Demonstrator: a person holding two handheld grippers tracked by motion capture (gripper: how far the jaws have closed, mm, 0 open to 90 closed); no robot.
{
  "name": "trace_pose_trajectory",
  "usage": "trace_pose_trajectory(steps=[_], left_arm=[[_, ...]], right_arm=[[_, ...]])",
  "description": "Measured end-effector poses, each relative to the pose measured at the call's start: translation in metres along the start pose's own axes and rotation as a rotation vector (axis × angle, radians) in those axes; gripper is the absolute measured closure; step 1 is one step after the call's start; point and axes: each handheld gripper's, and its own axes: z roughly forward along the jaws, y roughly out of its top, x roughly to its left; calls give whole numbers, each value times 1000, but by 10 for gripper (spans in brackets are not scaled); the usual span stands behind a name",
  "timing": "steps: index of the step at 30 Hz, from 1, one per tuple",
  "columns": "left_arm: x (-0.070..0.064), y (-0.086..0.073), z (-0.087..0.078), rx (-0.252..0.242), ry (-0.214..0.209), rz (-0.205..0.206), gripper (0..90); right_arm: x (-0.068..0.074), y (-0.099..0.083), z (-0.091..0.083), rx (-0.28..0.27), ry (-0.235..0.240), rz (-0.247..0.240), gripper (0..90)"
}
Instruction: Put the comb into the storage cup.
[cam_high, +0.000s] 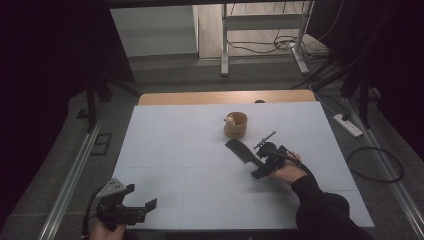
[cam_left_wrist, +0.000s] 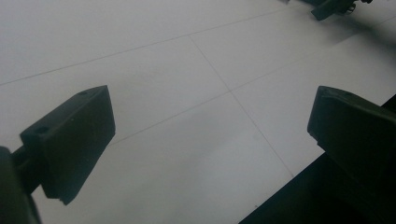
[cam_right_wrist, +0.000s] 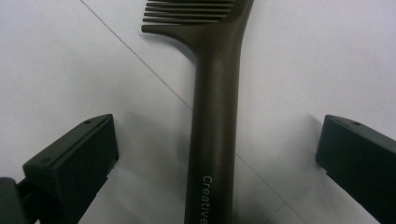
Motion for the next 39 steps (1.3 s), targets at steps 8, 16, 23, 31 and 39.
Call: trace_pose_trajectory(steps=[8,16,23,31,39], left_arm=[[0,0,0,1,0,0,16],[0,0,0,3,1,3,16],[0,0,1,3,2,4,16],[-1,0,0,2,4,5,15],[-4,0,-1,-14,17,29,9]], right_arm=[[1,1,-1,19,-5,21,14],[5,5,-10,11,11,-7,322],[-1,4,-15,2,13,0,617],[1,4,-15,-2,11,-32,722],[-2,1,-16,-26,34,-25,723]])
